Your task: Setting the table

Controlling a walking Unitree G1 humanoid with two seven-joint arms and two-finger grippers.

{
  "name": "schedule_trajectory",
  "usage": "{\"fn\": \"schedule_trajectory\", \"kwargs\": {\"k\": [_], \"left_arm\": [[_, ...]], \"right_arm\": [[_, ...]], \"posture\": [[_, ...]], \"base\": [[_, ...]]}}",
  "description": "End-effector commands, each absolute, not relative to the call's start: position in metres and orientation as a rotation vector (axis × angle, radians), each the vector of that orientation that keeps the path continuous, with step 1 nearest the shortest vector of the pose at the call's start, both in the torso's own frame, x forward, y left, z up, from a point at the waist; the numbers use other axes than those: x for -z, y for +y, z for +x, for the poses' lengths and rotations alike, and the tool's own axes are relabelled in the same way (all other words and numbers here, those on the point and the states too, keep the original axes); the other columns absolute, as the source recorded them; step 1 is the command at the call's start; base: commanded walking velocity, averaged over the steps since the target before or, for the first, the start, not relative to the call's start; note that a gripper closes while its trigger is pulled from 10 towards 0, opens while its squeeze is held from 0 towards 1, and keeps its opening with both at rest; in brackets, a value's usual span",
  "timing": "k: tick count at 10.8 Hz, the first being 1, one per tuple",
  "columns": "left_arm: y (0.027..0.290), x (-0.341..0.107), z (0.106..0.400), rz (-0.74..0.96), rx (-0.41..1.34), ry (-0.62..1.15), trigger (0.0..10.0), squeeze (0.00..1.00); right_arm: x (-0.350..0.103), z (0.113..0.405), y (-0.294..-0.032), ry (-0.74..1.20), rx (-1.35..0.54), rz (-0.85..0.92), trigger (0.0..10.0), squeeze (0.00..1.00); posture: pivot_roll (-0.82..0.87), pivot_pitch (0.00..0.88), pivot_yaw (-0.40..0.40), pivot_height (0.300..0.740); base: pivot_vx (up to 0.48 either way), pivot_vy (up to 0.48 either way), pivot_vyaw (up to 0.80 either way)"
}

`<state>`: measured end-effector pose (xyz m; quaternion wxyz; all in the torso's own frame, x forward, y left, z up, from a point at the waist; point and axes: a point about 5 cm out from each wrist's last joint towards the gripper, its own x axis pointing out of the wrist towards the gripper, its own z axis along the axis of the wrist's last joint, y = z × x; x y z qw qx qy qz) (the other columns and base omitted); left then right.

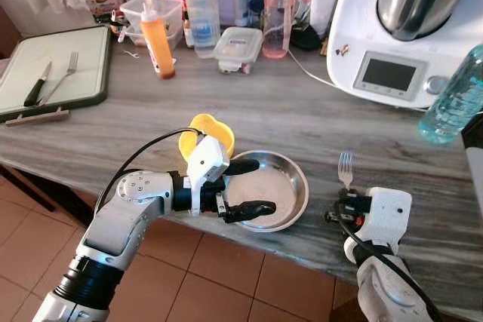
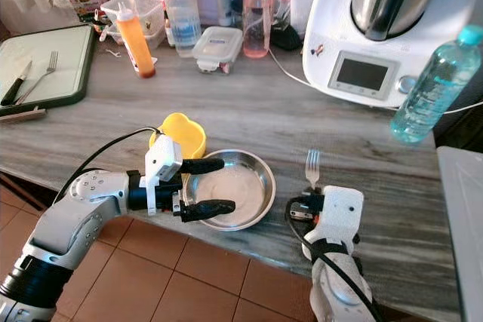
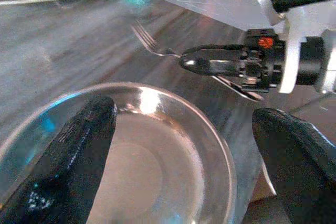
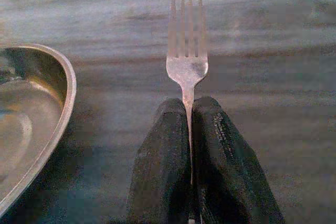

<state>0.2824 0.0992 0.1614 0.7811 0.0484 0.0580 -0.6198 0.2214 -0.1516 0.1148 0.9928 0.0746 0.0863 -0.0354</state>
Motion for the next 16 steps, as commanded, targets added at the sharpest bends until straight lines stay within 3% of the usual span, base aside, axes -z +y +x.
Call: {"fn": "schedule_trajectory", "kwargs": {"k": [1, 8, 16], "left_arm": [[0.098, -0.163, 0.278, 0.121, 1.366, 0.134, 10.0, 0.00], [0.092, -0.164, 0.272, 0.110, 1.400, 0.157, 10.0, 0.00], [0.082, -0.166, 0.275, 0.116, 1.447, 0.164, 10.0, 0.00]], "right_arm": [[-0.111, 0.223, -0.140, 0.197, 0.086, 0.247, 10.0, 0.00], [-0.112, 0.248, -0.113, 0.281, 0.062, 0.318, 10.0, 0.00], [-0.107, 0.209, -0.115, 0.379, 0.010, 0.314, 10.0, 0.00]], "posture": [[0.01, 0.150, 0.047, 0.740], [0.01, 0.172, 0.058, 0.740], [-0.02, 0.170, 0.104, 0.740]], "base": [[0.000, 0.000, 0.00], [0.000, 0.000, 0.00], [0.000, 0.000, 0.00]]}}
